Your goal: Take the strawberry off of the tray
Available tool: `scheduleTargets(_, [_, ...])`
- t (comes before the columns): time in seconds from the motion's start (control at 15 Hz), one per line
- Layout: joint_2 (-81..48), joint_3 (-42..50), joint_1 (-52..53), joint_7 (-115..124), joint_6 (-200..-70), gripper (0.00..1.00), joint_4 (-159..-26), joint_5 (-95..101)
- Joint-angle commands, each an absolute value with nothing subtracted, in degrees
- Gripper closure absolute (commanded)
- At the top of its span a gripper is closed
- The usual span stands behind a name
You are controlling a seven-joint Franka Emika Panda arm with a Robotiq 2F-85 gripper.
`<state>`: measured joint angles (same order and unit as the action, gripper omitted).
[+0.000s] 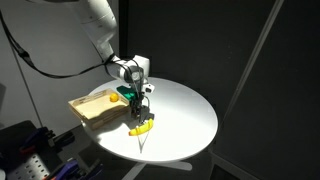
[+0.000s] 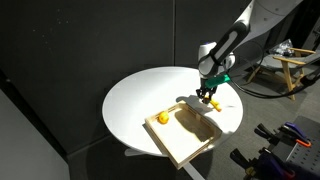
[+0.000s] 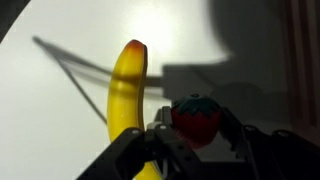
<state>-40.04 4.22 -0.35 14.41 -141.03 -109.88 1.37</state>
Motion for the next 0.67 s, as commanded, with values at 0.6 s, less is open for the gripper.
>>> scheduleTargets(0.6, [-44.32,4.25,-0.52,13.06,-140.08,0.75,-105.26,0.1])
